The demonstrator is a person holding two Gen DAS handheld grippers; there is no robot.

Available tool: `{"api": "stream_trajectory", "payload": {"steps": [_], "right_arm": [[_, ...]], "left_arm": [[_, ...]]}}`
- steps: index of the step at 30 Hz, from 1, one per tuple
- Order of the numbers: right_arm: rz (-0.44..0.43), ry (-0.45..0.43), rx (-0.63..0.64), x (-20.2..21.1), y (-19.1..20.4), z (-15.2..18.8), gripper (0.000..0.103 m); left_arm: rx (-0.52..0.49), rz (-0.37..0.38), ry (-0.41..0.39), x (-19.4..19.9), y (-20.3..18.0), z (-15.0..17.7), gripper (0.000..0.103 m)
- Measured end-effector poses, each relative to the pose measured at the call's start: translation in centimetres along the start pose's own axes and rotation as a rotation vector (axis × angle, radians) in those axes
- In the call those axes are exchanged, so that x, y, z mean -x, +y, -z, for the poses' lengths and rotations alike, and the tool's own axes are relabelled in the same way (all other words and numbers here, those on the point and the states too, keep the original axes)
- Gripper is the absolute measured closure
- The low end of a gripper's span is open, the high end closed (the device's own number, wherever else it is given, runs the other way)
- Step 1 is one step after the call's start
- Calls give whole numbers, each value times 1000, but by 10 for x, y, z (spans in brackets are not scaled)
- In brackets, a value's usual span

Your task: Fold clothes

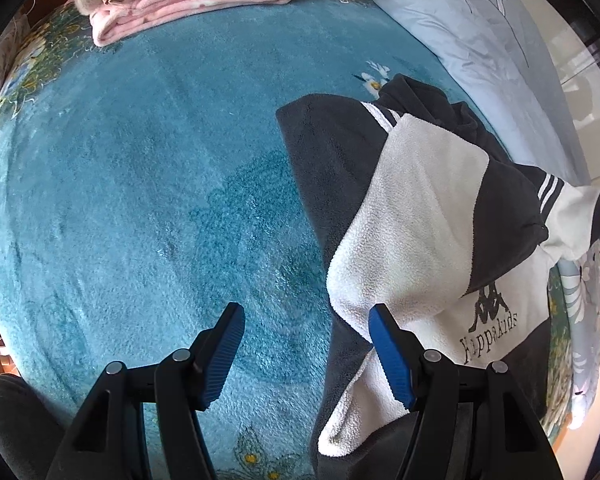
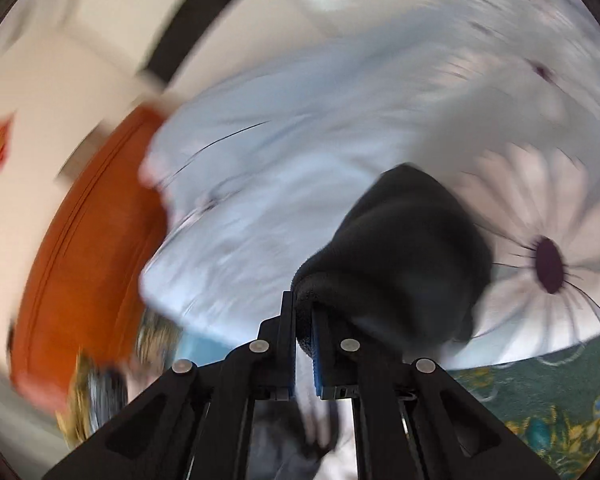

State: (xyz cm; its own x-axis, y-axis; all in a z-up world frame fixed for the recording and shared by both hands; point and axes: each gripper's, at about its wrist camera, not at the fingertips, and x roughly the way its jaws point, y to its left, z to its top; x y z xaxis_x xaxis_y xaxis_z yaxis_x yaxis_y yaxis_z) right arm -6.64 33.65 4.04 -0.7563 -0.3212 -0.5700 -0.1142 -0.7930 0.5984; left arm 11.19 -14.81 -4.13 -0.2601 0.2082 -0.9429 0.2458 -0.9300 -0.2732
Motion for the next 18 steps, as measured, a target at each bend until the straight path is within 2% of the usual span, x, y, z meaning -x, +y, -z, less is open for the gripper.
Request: {"api": "stream_trajectory", "payload": {"steps": [3, 5, 7, 9, 11, 13, 15, 17, 18], "right_arm": [[-69, 69, 324, -4, 83, 59, 97], [-76, 161, 523, -19, 121, 113, 96], [-69, 316, 643, -45, 137, 174, 96], [-31, 452, 705, -71, 133, 222, 96], [33, 507, 754, -85, 125, 250, 96], [68, 529, 753, -88, 118, 259, 94], [61, 548, 714, -87, 113, 253, 93], [35, 541, 682, -82, 113, 242, 84], [27, 522, 667, -79, 113, 237, 66]], "left_arm": [[11, 8, -4, 3, 2, -2, 35], [18, 10, -13, -5, -2, -32, 35], [29, 12, -23, -9, 3, -56, 35], [41, 16, -33, -6, 10, -50, 35], [51, 23, -36, 4, 25, -37, 35], [62, 33, -33, 17, 41, -23, 35], [63, 50, -24, 10, 32, -23, 35], [56, 63, -17, -1, 17, -22, 35], [50, 67, -15, -6, 13, -22, 35]]}}
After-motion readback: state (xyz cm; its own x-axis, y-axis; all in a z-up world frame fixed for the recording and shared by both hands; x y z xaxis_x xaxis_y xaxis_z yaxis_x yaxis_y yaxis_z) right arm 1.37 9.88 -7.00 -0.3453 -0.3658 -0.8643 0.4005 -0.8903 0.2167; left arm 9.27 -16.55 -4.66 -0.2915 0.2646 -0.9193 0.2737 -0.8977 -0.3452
